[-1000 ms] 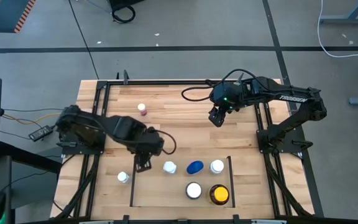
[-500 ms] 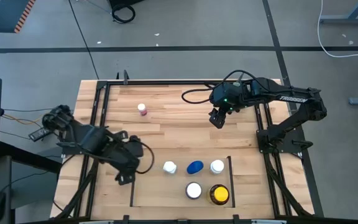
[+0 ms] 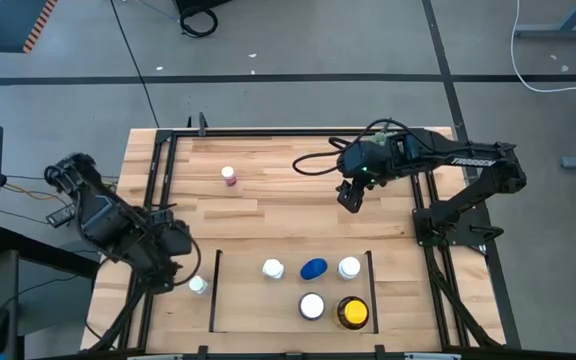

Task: Pick and place medicine bottles onto shelf by color
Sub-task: Align the white and blue medicine bottle with the other white and blue medicine bottle on the shelf

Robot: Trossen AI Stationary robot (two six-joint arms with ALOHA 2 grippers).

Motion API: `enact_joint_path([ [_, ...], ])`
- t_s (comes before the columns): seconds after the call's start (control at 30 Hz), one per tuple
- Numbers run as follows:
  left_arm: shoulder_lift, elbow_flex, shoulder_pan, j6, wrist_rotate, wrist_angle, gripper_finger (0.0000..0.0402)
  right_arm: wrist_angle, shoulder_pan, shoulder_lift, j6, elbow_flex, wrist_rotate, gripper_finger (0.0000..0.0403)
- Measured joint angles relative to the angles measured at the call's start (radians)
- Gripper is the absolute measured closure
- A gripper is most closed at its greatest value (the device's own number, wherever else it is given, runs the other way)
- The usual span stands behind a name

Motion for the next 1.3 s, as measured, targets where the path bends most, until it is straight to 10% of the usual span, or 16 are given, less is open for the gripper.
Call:
enact_joint_path([
  [0.6, -0.331, -0.537, -0.112, 0.238, 0.016, 0.407, 0.0134, 0.008, 0.007, 0.0, 0.285, 0.0, 0.199, 0.0185],
  [1.3, -0.268, -0.824, -0.08, 0.516, 0.026, 0.753, 0.0136, 0.009, 0.007, 0.0, 0.399, 0.0, 0.226, 0.0185],
])
